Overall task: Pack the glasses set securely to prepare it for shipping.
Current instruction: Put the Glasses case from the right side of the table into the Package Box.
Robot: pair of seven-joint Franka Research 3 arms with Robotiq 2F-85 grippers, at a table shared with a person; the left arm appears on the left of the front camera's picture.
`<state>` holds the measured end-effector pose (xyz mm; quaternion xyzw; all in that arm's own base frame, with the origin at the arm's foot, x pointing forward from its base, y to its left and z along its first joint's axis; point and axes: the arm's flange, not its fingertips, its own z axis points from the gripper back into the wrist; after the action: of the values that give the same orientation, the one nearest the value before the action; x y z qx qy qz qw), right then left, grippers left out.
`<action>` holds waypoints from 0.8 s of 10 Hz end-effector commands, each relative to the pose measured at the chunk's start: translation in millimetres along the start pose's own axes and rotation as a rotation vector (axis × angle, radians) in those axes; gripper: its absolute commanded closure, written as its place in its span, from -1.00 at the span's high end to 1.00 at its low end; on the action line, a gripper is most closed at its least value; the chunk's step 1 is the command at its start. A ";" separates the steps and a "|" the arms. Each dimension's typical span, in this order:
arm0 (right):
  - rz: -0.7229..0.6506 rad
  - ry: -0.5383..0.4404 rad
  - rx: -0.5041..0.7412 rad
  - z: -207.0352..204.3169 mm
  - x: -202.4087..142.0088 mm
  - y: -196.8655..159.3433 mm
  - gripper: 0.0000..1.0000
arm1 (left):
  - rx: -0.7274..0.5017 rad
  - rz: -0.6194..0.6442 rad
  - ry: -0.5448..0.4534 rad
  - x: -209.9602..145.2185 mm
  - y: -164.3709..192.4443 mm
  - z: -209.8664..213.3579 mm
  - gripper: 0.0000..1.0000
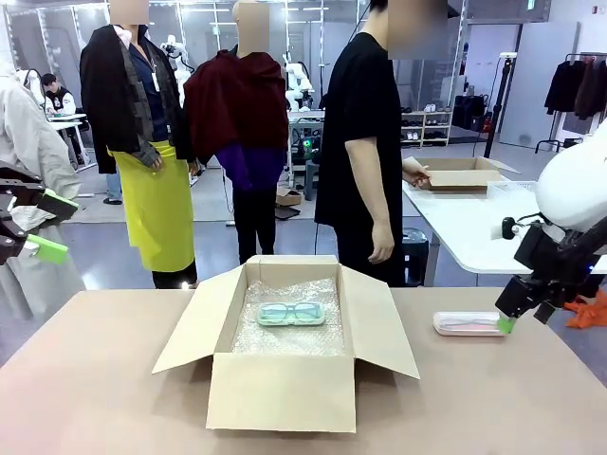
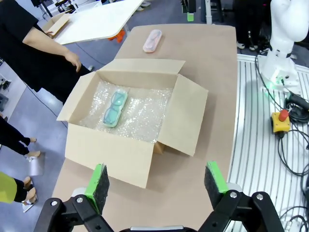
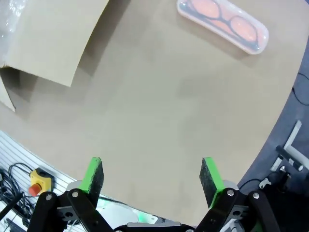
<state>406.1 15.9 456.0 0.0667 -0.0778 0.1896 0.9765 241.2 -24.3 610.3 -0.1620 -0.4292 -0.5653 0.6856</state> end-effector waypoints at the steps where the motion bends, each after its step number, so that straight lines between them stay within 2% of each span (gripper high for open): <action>1: -0.050 -0.081 0.010 -6.4 3.5 7.7 1.00 | -0.006 -0.015 -0.022 1.3 1.4 0.8 1.00; 2: 0.000 0.000 0.000 0.0 0.0 0.0 1.00 | -0.006 -0.015 -0.022 1.3 1.4 0.8 1.00; 7: -0.013 -0.009 0.004 -1.9 0.4 0.8 1.00 | -0.006 -0.015 -0.022 1.3 1.4 0.8 1.00; 8: -0.021 0.013 0.059 -4.2 18.4 -7.0 1.00 | -0.006 -0.015 -0.022 1.3 1.4 0.8 1.00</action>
<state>410.0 17.0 453.4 0.0739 -0.0769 0.1811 0.9777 241.3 -24.3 610.2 -0.1622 -0.4292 -0.5652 0.6856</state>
